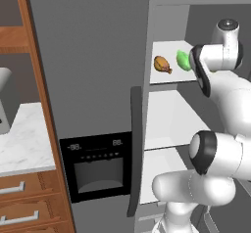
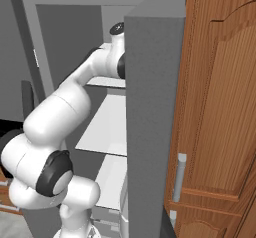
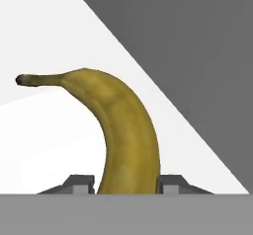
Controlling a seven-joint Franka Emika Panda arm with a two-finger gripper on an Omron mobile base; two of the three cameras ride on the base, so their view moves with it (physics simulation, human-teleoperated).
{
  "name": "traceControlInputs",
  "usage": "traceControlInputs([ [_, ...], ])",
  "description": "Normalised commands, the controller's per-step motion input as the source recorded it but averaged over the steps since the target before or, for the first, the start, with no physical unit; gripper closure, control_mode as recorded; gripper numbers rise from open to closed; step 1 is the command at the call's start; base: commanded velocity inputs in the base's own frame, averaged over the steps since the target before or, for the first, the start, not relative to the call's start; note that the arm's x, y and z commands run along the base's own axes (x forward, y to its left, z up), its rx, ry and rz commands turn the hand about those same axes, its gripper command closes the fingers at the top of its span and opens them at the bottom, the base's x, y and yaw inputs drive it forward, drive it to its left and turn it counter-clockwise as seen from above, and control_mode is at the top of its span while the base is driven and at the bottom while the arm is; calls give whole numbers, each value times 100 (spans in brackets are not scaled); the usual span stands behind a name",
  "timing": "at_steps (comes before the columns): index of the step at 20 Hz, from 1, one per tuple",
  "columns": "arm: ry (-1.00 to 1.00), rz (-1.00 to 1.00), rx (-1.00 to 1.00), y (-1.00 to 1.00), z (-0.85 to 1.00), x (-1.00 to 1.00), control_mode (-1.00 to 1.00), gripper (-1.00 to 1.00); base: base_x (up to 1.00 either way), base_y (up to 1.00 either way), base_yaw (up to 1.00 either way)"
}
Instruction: Open the fridge, remove the banana, corn, and chicken drumstick, and place them on any counter.
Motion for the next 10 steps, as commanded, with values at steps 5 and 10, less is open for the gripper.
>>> traceControlInputs([
  [5,2,0,-11,0,-31,-3,-100,100,0,0,0],
  [10,14,0,0,15,4,-19,-100,100,0,0,0],
])
